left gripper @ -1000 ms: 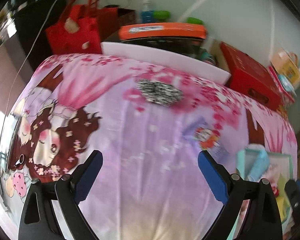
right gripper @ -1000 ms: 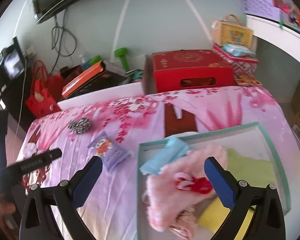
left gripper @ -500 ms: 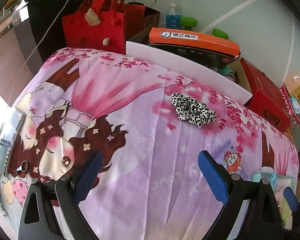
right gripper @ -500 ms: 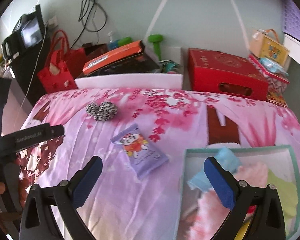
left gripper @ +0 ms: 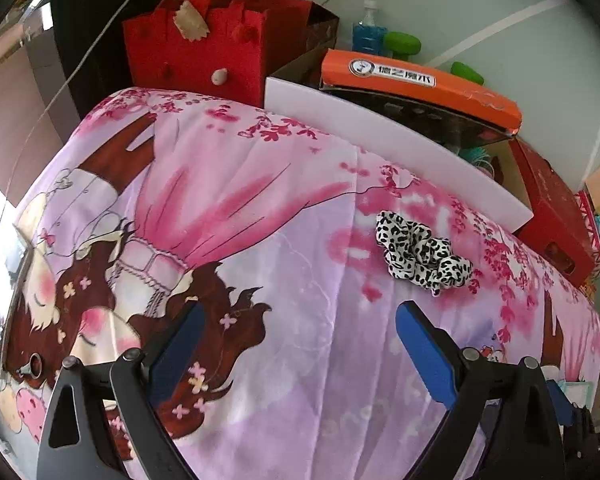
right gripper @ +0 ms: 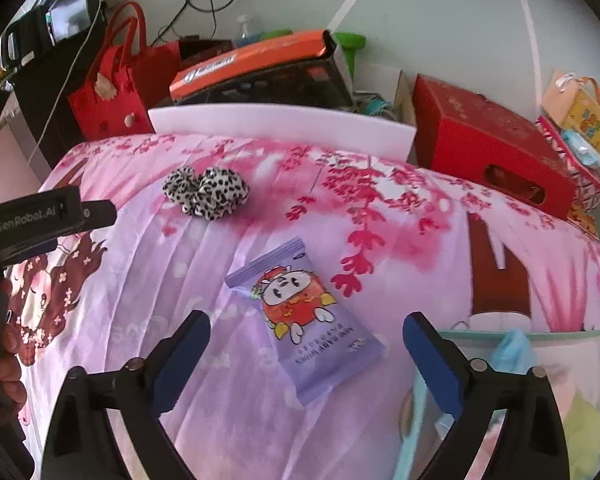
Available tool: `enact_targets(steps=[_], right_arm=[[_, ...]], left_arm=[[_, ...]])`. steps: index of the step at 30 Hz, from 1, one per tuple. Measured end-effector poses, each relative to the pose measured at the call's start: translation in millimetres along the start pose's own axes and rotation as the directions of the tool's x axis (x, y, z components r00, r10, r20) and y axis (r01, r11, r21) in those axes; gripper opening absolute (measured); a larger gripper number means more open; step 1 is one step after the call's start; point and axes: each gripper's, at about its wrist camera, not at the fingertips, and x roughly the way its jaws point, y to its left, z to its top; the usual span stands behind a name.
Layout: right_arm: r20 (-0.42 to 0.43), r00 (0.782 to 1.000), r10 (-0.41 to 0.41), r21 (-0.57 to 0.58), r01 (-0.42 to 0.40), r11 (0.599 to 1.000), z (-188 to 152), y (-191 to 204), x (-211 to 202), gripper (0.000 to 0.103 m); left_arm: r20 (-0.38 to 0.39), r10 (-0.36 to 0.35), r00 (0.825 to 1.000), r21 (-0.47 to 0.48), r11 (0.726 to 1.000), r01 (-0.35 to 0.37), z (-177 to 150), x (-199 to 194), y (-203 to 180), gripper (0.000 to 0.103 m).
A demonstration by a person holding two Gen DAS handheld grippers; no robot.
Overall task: Organize soft objects
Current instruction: 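Grasp the purple wipes pack with the right gripper while the left grasps the leopard scrunchie, then carry the wipes pack and scrunchie over the tray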
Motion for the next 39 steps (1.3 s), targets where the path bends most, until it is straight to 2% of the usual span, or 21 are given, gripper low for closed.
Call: enact_targets(steps=[4,9,12,14,15,19,23,25,26,28,29,30,33,39], right_arm=[[-0.016,1.0,0.002,-0.023,-0.002,1.0,-1.3,6.2,13.2,0.094],[-0.038,0.999,-0.01,-0.007,0.01,1.0,-2.4,-0.2,26.8,0.088],[-0.041,0.999,-0.004,0.008,0.005,1.0,-1.1,-5.1,30.2,0.081],[-0.044,0.999,0.007,0.018,-0.006,1.0,-0.4,-7.7,32.0,0.073],[-0.043,0.999,0.009,0.024,-0.008,1.0,-0.5,-9.3,33.2,0.065],[-0.04,0.998,0.038,0.04,-0.036,0.999,0.0,-13.3,34.9,0.06],[-0.04,0.998,0.053,0.043,-0.051,0.998,-0.3,-14.1,34.3,0.059],[-0.04,0.997,0.062,0.053,-0.059,0.997,-0.2,-15.2,35.4,0.058],[-0.04,0.997,0.064,0.055,-0.062,0.997,-0.5,-15.5,35.7,0.058],[-0.042,0.997,0.069,0.058,-0.066,0.996,-0.6,-16.3,36.1,0.057],[-0.043,0.997,0.07,0.058,-0.067,0.996,-0.6,-16.3,35.8,0.057],[-0.044,0.996,0.072,0.059,-0.069,0.996,-0.5,-16.2,35.9,0.055],[-0.044,0.996,0.076,0.065,-0.073,0.995,-1.0,-17.2,34.7,0.051],[-0.051,0.995,0.083,0.08,-0.079,0.994,-4.8,-19.7,27.6,0.046]], left_arm=[[-0.007,-0.01,1.0,0.019,1.0,0.01,2.5,8.2,-7.1,0.096],[-0.014,-0.063,0.998,0.062,0.996,0.064,4.5,14.0,-26.0,0.096],[-0.016,-0.079,0.997,0.092,0.993,0.081,5.8,20.4,-40.6,0.096],[-0.036,-0.107,0.994,0.105,0.988,0.111,6.0,27.5,-50.4,0.096],[-0.044,-0.117,0.992,0.108,0.987,0.122,6.3,31.1,-55.4,0.096],[-0.045,-0.128,0.991,0.121,0.984,0.133,10.5,40.5,-70.6,0.094],[-0.041,-0.114,0.993,0.133,0.984,0.118,16.5,49.8,-77.0,0.078],[-0.058,-0.133,0.989,0.122,0.983,0.14,17.7,56.8,-77.2,0.065],[-0.067,-0.148,0.987,0.113,0.981,0.155,17.8,59.9,-76.9,0.055],[-0.086,-0.18,0.98,0.102,0.977,0.188,18.0,64.4,-78.0,0.043],[-0.089,-0.187,0.978,0.103,0.975,0.195,17.4,65.7,-79.2,0.033],[-0.087,-0.186,0.979,0.107,0.975,0.195,17.0,66.3,-80.3,0.029],[-0.081,-0.192,0.978,0.101,0.975,0.2,15.4,63.8,-80.6,0.02],[-0.061,-0.202,0.978,0.053,0.977,0.205,13.8,41.2,-70.7,0.014]])
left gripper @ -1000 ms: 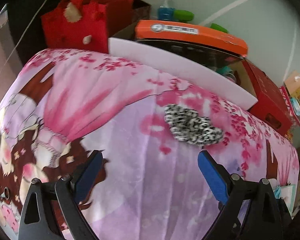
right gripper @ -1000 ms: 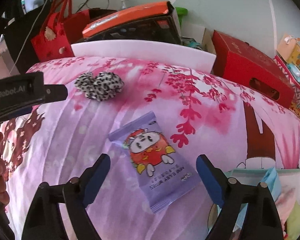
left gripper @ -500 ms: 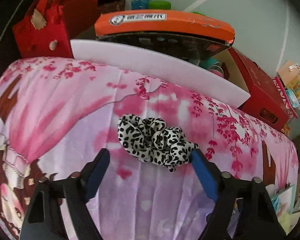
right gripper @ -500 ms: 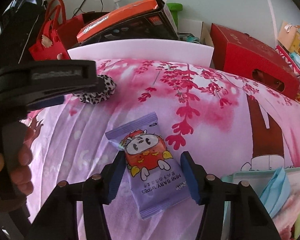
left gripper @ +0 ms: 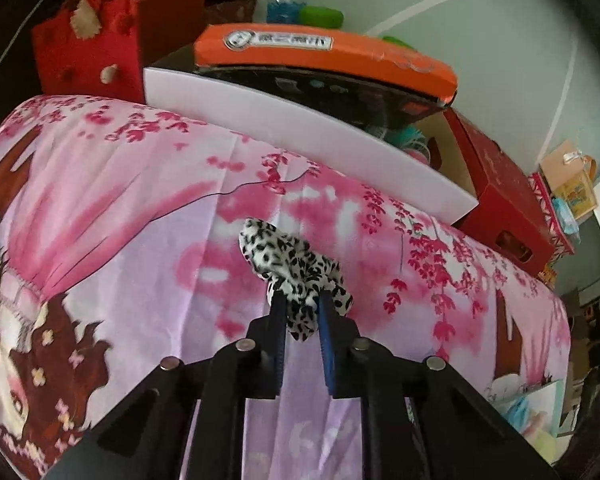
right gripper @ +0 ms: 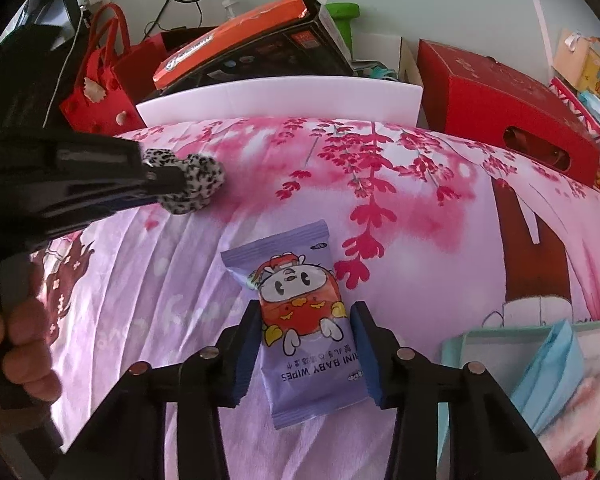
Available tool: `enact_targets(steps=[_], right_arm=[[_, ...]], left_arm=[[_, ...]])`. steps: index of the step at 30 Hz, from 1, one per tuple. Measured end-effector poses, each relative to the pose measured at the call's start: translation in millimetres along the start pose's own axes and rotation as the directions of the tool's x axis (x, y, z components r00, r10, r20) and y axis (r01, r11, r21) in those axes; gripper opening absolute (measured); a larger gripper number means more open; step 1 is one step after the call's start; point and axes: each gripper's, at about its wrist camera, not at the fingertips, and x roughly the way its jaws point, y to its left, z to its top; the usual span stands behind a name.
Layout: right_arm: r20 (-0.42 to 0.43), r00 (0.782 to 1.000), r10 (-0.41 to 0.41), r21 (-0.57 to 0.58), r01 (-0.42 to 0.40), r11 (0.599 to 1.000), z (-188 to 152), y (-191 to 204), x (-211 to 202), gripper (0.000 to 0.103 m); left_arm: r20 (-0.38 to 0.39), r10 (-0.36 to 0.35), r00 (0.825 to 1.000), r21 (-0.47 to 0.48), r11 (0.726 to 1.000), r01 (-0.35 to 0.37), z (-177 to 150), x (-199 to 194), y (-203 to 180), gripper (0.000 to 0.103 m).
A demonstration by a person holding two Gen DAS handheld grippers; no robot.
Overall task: Organize soft objects
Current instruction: 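Carry the wipes pack and scrunchie over the tray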
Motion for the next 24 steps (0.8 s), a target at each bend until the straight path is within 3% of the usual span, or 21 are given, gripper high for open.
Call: enact_targets(steps=[12,24], right_arm=[[0.055,0.998,-0.018,0.013,0.017,1.0,-15.7,1.0,-67.8,0.046],[0.14,0.989,-0.046,0.066,0.037,0.997,-56.0,-6.1,-139.3,0.046]], left_arm=[[0.061,-0.032,0.998,-0.013,0.999,0.032,-37.8,-79.0,-9.8,0.014],[0.172,-0.077,0.982,0.079,0.995,0.065,-88.6,-162.7,-34.7,0.014]])
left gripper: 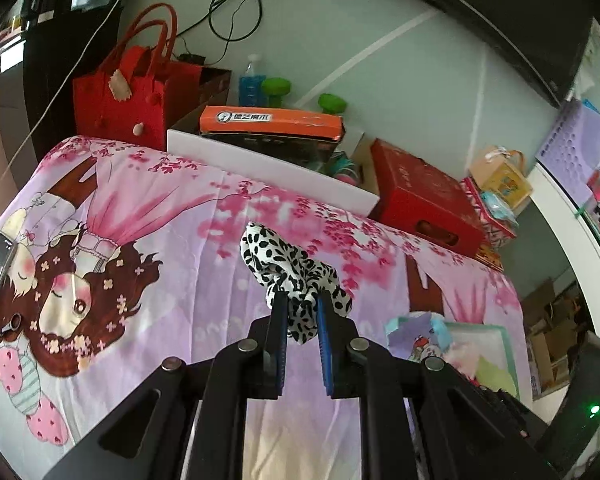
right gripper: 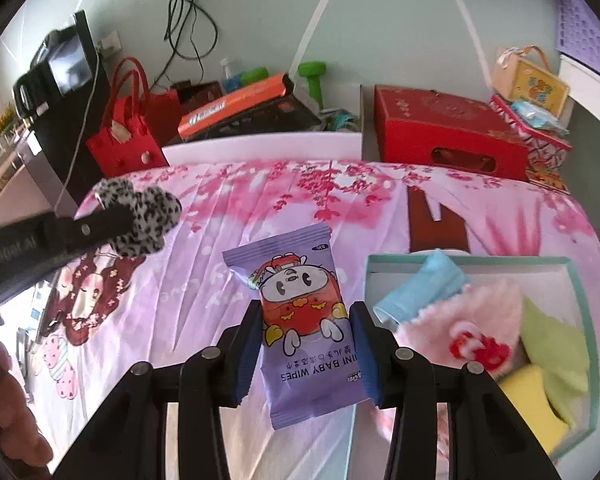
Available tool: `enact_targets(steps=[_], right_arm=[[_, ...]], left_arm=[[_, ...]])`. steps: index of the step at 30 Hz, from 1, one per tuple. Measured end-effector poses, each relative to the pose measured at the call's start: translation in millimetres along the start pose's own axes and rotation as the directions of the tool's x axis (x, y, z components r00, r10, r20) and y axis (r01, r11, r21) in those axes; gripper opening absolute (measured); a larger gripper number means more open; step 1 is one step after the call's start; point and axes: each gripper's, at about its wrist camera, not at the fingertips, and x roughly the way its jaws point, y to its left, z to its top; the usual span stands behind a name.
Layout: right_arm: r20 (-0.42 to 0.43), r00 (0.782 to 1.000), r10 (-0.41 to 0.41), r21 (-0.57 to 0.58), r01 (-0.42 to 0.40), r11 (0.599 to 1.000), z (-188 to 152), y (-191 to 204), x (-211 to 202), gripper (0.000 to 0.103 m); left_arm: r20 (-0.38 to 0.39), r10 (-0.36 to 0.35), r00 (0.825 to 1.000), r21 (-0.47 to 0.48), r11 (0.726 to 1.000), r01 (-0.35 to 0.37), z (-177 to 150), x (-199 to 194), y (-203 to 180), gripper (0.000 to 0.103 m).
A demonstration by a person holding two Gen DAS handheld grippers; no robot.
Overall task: Organize soft objects
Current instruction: 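Carry the wipes pack and scrunchie over the tray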
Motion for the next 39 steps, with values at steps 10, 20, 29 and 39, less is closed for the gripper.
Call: enact_targets(steps=[10,20,29,39], right_arm=[[0.027,0.998,-0.064,0.081,0.061,0.995,-29.5,-30.2,-39.2,0.046],[0.041,0.993,-0.108,0.193,0.098,0.976,-40.6,-75.8,-57.1,0.046],[0.018,0.976,-0.217,0.326,0.2,0.924,-52.5,-136.2,-68.6,0.046],[-0.005,0.968,-0.249,0.41,0.229,0.883,-61.8,-176.1,-71.5,0.046]], left_arm=[[-0.033,-0.026,0.999,0.028,0.999,0.027,-43.2,-13.7,-15.5,0.014],[-0.101,-0.113,0.988,0.138,0.982,0.126,-68.0,-2.3,-60.1,0.014],[-0.153,-0.164,0.974,0.256,0.946,0.2,-91.4,12.6,-103.2,0.015],[-0.242,-0.204,0.948,0.363,0.888,0.284,-122.4,23.5,-143.3,0.015]])
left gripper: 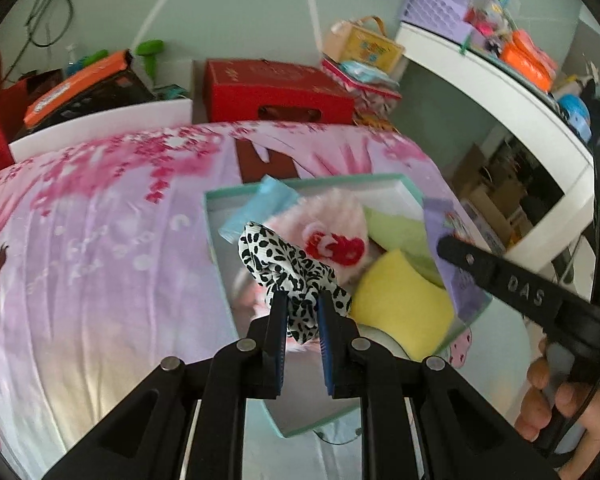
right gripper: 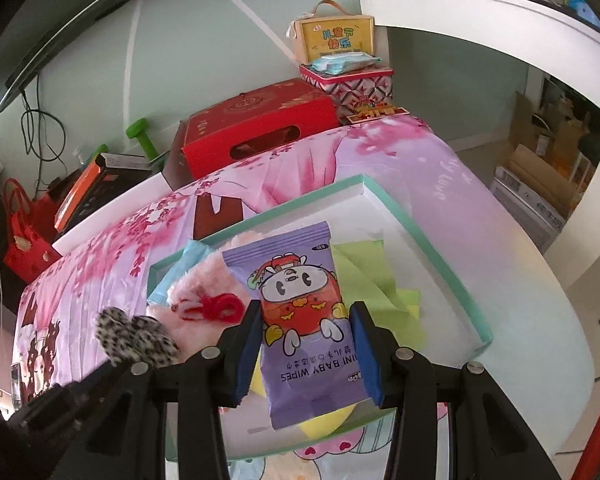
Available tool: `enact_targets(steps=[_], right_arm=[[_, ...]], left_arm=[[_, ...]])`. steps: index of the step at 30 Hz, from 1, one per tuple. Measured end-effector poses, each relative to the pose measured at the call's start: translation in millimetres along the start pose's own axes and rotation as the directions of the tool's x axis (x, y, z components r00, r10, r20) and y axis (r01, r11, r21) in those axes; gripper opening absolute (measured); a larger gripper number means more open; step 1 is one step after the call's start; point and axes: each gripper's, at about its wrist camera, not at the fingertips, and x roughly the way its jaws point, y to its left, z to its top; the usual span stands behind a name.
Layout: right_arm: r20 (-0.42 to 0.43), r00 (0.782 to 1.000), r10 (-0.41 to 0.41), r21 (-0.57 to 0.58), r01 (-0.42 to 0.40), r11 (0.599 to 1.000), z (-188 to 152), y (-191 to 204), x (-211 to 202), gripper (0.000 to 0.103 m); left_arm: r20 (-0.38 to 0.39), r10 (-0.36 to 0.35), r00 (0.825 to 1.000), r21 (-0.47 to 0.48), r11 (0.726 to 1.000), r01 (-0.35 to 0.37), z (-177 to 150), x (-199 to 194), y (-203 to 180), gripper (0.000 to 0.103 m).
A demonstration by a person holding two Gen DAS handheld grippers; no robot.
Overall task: Organize soft objects
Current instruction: 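Carry the wipes pack and scrunchie over the tray, then open both grippers to release the wipes pack and scrunchie in the tray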
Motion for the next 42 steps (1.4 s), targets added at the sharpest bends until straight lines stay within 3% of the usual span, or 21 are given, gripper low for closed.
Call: enact_targets(steps=[7,22,26,31,37,39,42], right_arm=[[-0.026,0.999,0.047,-0.016,-0.047,0.999,-0.1,8.2,16.3,0.046],[-0.07,0.997,0.035,-0.027,-0.037,0.999,-1.7,8.3,31.7,0.049],[-0.072,0.997,0.027,-0.039,-0.03,0.999,-1.1,10.3,31.2,0.049],[-0.073,0.997,0.027,-0.051,-0.031,0.998,-1.1,11.8,29.7,0.059],[-0.07,0.997,0.006,-0.066,-0.011,0.998,-0.9,12.7,24.4,0.061],[-0.074,0.997,-0.002,-0.077,-0.004,0.997,-1.4,13.4,22.6,0.066],[-0.074,0.997,-0.012,-0.095,0.005,0.995,-2.3,15.2,19.6,0.069]], left_arm=[[-0.058,0.0,0.998,0.047,0.999,0.002,-8.2,19.5,-15.1,0.016],[-0.13,0.004,0.992,0.032,0.999,0.0,-12.7,44.9,-11.8,0.023],[-0.155,0.001,0.988,0.033,0.999,0.004,-13.2,41.5,-13.0,0.039],[-0.182,-0.001,0.983,0.028,1.0,0.007,-15.0,34.2,-13.2,0.041],[-0.166,0.004,0.986,0.036,0.999,0.002,-11.7,19.6,-12.9,0.042],[-0.159,0.005,0.987,0.029,1.0,0.0,-9.3,13.9,-10.1,0.055],[-0.14,0.008,0.99,0.016,1.0,-0.006,-6.2,5.9,-4.8,0.058]])
